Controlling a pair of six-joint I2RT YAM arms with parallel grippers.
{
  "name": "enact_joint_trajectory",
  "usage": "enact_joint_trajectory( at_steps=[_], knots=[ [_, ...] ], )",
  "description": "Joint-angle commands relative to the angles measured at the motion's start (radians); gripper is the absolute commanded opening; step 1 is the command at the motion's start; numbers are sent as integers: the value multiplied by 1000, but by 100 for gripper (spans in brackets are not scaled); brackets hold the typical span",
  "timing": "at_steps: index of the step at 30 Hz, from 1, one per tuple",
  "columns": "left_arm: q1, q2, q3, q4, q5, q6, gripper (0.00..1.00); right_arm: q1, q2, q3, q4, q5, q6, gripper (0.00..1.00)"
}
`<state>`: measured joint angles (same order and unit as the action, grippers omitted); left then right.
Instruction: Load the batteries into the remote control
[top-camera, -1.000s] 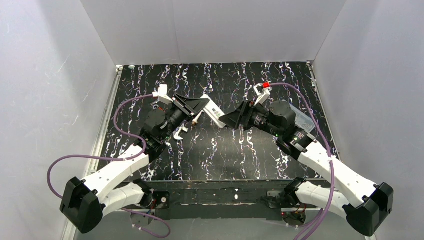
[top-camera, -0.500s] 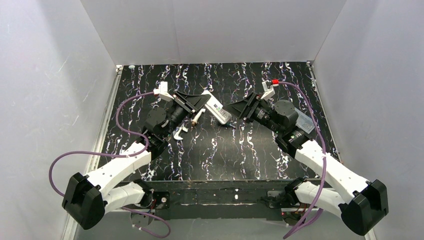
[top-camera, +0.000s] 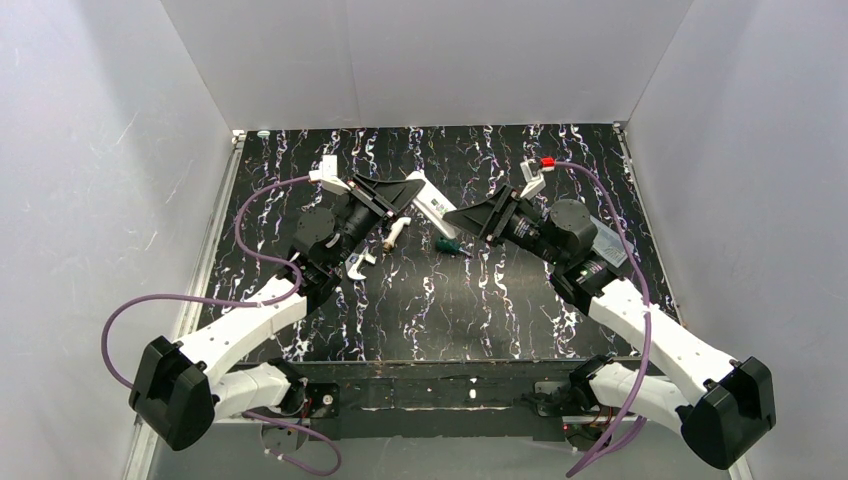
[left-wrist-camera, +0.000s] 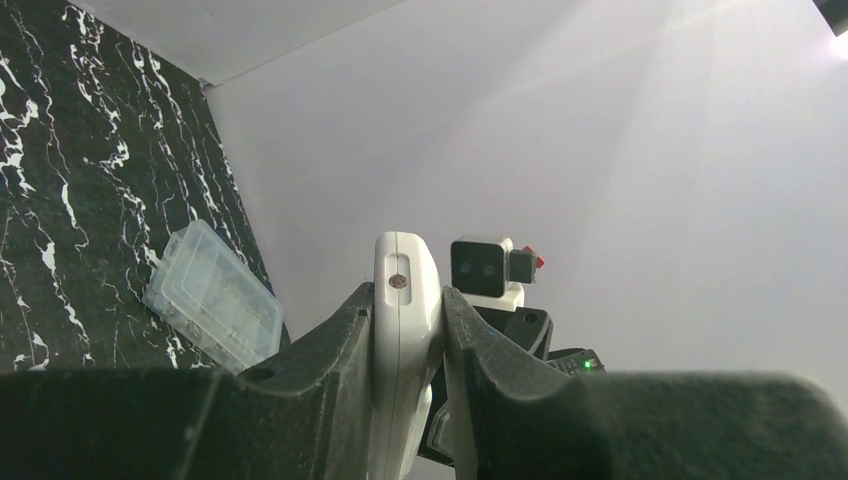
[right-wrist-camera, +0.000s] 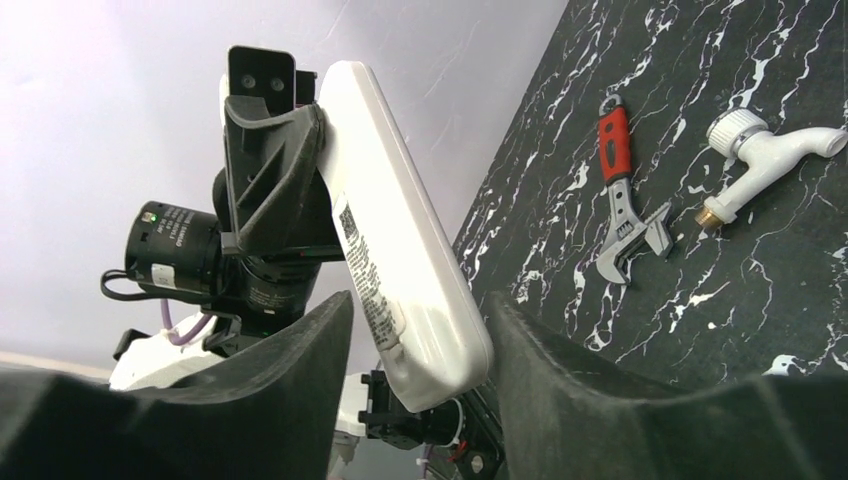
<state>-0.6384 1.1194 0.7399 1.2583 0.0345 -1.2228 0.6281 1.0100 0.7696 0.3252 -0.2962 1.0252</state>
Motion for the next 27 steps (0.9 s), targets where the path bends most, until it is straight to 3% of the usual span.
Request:
enact_joint_trajectory(
  at_steps=[1,8,15,18,24,27],
  knots=[
    [-2,-20,49,122,4,8,0,-13,-12,-4,73,-9,8,55],
    [-3,-20,45,122,10,12,0,-18,-6,-8,98,-11,21,50],
    [-3,-9,44,125,33,6,0,-26,-18,-9,99,-8,14,23],
    [-2,0,38,145,42,-1,16,-28,-26,-8,78,19,24,1],
    [-2,-4,34,135,45,8,32,-30,-45,12,68,20,-14,1],
    [-3,-11,33,119,41,11,45,-30,-52,27,51,17,-40,1]
  ],
)
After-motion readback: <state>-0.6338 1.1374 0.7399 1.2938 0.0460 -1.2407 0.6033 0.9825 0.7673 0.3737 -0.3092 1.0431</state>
